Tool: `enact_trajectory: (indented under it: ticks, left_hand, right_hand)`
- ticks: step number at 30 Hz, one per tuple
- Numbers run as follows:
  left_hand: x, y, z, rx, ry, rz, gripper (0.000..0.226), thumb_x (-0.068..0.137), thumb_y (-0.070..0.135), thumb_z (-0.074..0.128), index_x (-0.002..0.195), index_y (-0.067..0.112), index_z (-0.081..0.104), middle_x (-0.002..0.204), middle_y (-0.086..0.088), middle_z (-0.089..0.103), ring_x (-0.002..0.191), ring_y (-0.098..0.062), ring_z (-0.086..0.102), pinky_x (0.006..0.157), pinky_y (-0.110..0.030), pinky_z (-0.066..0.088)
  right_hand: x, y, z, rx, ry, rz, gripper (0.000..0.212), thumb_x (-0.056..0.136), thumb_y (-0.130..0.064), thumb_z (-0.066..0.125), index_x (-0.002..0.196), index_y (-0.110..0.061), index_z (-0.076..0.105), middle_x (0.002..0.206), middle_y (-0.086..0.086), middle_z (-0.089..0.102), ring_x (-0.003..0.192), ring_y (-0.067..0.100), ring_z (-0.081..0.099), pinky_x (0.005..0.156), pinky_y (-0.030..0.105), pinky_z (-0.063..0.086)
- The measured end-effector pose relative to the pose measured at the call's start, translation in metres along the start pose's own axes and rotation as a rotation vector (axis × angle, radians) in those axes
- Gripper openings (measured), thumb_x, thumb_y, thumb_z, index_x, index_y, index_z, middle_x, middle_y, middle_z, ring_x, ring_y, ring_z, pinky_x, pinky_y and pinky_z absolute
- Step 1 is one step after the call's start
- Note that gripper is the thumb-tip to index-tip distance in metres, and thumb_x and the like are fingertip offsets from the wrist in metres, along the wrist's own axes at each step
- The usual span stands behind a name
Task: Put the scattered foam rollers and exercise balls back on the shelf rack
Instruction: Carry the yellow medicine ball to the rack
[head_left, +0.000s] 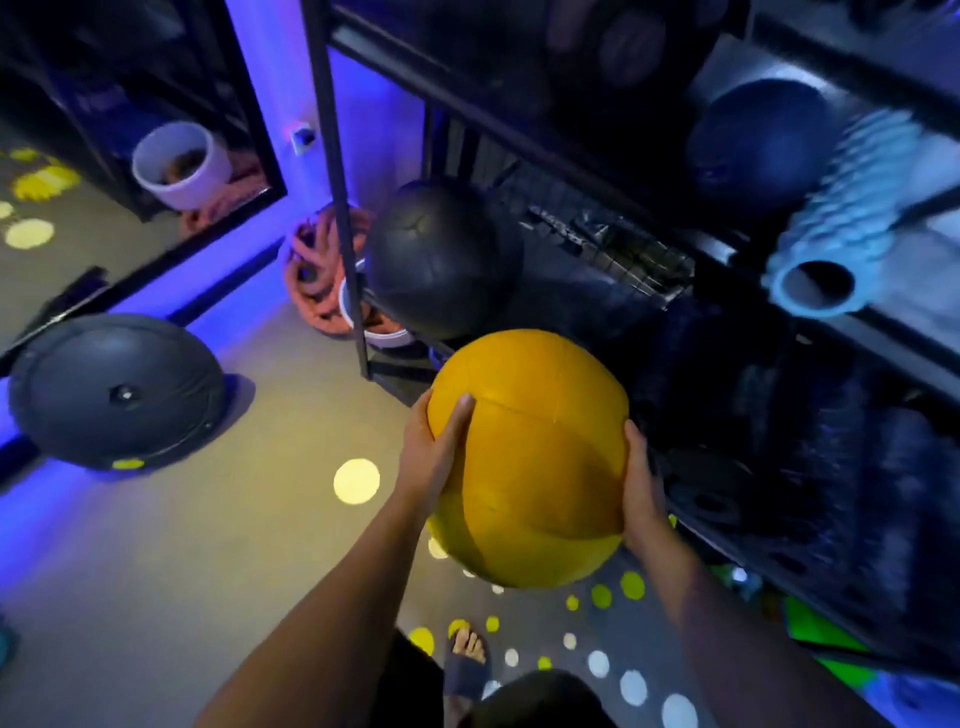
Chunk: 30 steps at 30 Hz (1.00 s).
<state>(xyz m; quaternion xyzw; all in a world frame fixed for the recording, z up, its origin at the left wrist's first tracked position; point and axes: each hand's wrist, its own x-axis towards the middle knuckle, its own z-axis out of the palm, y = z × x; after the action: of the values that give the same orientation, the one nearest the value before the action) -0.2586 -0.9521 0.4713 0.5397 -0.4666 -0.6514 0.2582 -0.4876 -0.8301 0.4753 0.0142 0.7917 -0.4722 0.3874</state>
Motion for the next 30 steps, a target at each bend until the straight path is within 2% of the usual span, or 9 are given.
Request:
enact_trajectory:
  ticks: [5,11,13,16,17,19,21,26,30]
  left_hand:
    - [0.062,0.03,0.021,0.001,-0.067,-0.036,0.112,0.066,0.091,0.061,0.158,0.039,0.022,0.158,0.002,0.039,0.14,-0.028,0.043,0.117,-0.057,0.035]
    - [0.148,0.071,0.042,0.005,-0.23,0.021,0.097,0.08,0.073,0.068,0.159,0.037,0.025,0.161,0.005,0.036,0.144,-0.021,0.039,0.119,-0.049,0.035]
    - [0.173,0.089,0.053,0.044,-0.274,0.029,0.082,0.085,0.069,0.065,0.155,0.036,0.039,0.154,0.008,0.047,0.14,-0.012,0.045,0.116,-0.039,0.039]
    - [0.207,0.098,0.072,0.275,-0.419,0.061,0.048,0.099,0.047,0.062,0.143,0.027,0.057,0.124,0.008,0.066,0.112,0.0,0.063,0.09,-0.007,0.046]
    - [0.213,0.094,0.076,0.418,-0.501,0.069,0.044,0.103,0.034,0.06,0.144,0.021,0.056,0.132,-0.001,0.065,0.12,-0.006,0.061,0.093,-0.006,0.044]
    - [0.225,0.082,0.079,0.686,-0.67,0.148,0.054,0.102,0.009,0.056,0.154,0.014,0.045,0.163,-0.015,0.036,0.151,-0.021,0.036,0.113,-0.018,0.029]
    - [0.24,0.071,0.077,0.818,-0.772,0.184,0.066,0.097,-0.004,0.049,0.158,0.018,0.037,0.169,-0.015,0.019,0.156,-0.026,0.022,0.119,-0.025,0.023]
    - [0.272,0.072,0.077,0.873,-0.767,0.264,0.057,0.102,-0.004,0.039,0.155,0.016,0.043,0.169,-0.006,0.023,0.155,-0.023,0.026,0.115,-0.021,0.025]
    - [0.281,0.072,0.082,0.873,-0.788,0.244,0.055,0.103,0.001,0.04,0.155,0.02,0.044,0.169,-0.002,0.022,0.154,-0.02,0.026,0.113,-0.02,0.026]
  right_hand:
    - [0.05,-0.048,0.014,0.034,0.013,-0.014,0.116,0.042,-0.1,0.06,0.139,-0.036,0.057,0.13,0.004,0.064,0.116,0.031,0.06,0.106,0.054,0.046]
    - [0.084,-0.103,0.045,0.032,0.078,-0.1,0.11,0.065,-0.09,0.06,0.157,-0.039,0.027,0.157,0.005,0.042,0.136,0.033,0.047,0.112,0.056,0.039]
    - [0.094,-0.114,0.057,0.033,0.115,-0.1,0.106,0.07,-0.086,0.058,0.158,-0.04,0.022,0.16,0.004,0.037,0.14,0.033,0.044,0.114,0.054,0.037]
    - [0.101,-0.122,0.091,-0.16,0.157,-0.208,0.079,0.093,-0.061,0.058,0.159,-0.03,0.027,0.161,0.005,0.037,0.141,0.03,0.042,0.114,0.041,0.036]
    - [0.103,-0.119,0.106,-0.325,0.168,-0.27,0.07,0.098,-0.049,0.058,0.158,-0.025,0.031,0.162,0.006,0.034,0.144,0.03,0.039,0.113,0.039,0.034]
    - [0.109,-0.108,0.136,-0.651,0.141,-0.373,0.065,0.1,-0.033,0.061,0.157,-0.02,0.033,0.168,0.005,0.018,0.153,0.03,0.022,0.119,0.04,0.027]
    - [0.117,-0.1,0.153,-0.82,0.113,-0.362,0.069,0.1,-0.022,0.058,0.159,-0.022,0.024,0.17,-0.001,-0.002,0.157,0.025,0.002,0.123,0.044,0.02]
    - [0.137,-0.119,0.149,-0.908,0.067,-0.376,0.077,0.1,0.0,0.044,0.162,-0.027,0.009,0.169,-0.01,-0.014,0.156,0.013,-0.009,0.116,0.031,0.031]
    - [0.138,-0.127,0.14,-0.86,0.042,-0.366,0.08,0.097,0.008,0.041,0.162,-0.027,0.01,0.168,-0.012,-0.013,0.156,0.011,-0.008,0.114,0.034,0.038]
